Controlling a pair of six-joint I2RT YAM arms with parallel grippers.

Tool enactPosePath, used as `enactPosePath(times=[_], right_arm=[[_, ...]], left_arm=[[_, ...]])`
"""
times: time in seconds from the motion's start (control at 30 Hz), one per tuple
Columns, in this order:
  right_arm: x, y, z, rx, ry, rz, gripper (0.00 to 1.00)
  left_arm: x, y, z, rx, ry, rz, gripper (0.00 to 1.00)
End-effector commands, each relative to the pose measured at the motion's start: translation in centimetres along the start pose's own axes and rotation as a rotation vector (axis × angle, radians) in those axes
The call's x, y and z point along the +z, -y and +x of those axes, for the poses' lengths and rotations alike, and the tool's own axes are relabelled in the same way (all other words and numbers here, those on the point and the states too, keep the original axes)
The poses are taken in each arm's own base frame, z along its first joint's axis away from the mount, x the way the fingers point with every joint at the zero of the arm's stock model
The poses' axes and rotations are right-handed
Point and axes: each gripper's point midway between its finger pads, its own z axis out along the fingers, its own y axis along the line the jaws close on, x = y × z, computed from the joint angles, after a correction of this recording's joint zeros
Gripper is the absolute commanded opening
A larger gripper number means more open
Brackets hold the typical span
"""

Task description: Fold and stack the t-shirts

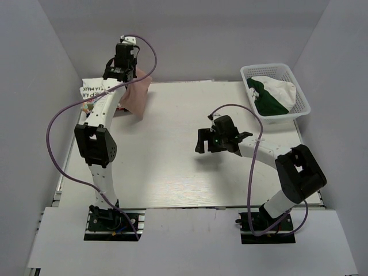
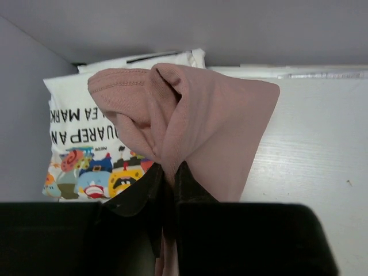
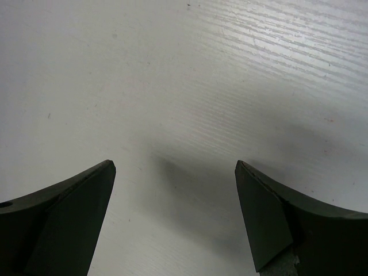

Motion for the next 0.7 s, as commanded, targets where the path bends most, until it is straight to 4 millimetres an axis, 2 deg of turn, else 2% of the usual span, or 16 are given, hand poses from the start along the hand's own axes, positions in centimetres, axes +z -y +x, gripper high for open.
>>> enactPosePath(times=[0.0,0.03,0.1,0.17,0.2,0.23,0.27,0.33,0.37,0.4,0.43,0.5,0.57,0.6,0.63,0.67], right_arm=[[0.1,-0.8,-1.9,-0.030,0.027,-0.027,0.90],[0.2,-1.0,-2.0,-0.031,0.026,-0.033,0.90],[0.1,-1.2,-2.3,-0.032,0.032,-0.042,0.90],[0.1,-1.2,-2.0,-0.024,0.011,-0.039,0.90],[0.2,-1.2,-1.8,-0.023,0.003,-0.039,0.90],[0.2,-1.3,-1.8,-0.022,0.003,-0.042,0.90],[0.3,-1.3,-1.6,-0.015,-0.002,-0.047,0.90],[0.5,-1.4,-1.5,-0.013,-0.008,-0.054,0.90],[0.5,-1.4,-1.4,-0.010,-0.014,-0.052,0.90],[0.5,-1.6,-1.8,-0.012,-0.008,-0.061,0.90],[0.6,-1.6,-1.7,-0.011,-0.013,-0.059,0.90],[0.8,-1.5,-1.6,-0.010,-0.025,-0.056,0.90],[0.8,-1.4,-1.4,-0.007,-0.029,-0.049,0.90],[0.8,-1.4,-1.5,-0.007,-0.027,-0.047,0.90],[0.8,-1.2,-1.6,-0.005,-0.026,-0.042,0.90],[1.0,-1.2,-1.4,-0.006,-0.031,-0.038,0.90]], left_arm=[[-3.3,-3.2,-6.7,-0.033,0.159,-0.004,0.00],[-2.7,-2.8,-6.2,-0.028,0.147,0.007,0.00],[-2.1,-4.2,-6.0,-0.029,0.141,-0.018,0.00],[-0.7,-4.5,-5.0,-0.037,0.114,-0.028,0.00],[-0.6,-5.2,-4.9,-0.042,0.111,-0.048,0.00],[0.2,-5.9,-3.8,-0.041,0.085,-0.061,0.00],[0.4,-6.8,-4.1,-0.051,0.096,-0.084,0.00],[2.4,-7.9,-2.3,-0.045,0.055,-0.090,0.00],[2.5,-8.7,-2.6,-0.041,0.065,-0.101,0.00],[3.5,-9.0,-1.8,-0.044,0.056,-0.109,0.00],[4.5,-10.0,-1.0,-0.036,0.040,-0.127,0.00],[5.4,-11.4,-0.7,-0.035,0.049,-0.159,0.00],[6.8,-13.2,1.0,-0.020,0.024,-0.188,0.00],[6.9,-14.0,0.4,-0.021,0.047,-0.203,0.00],[7.6,-14.3,1.1,-0.023,0.040,-0.200,0.00],[7.7,-15.6,1.0,-0.027,0.052,-0.221,0.00]])
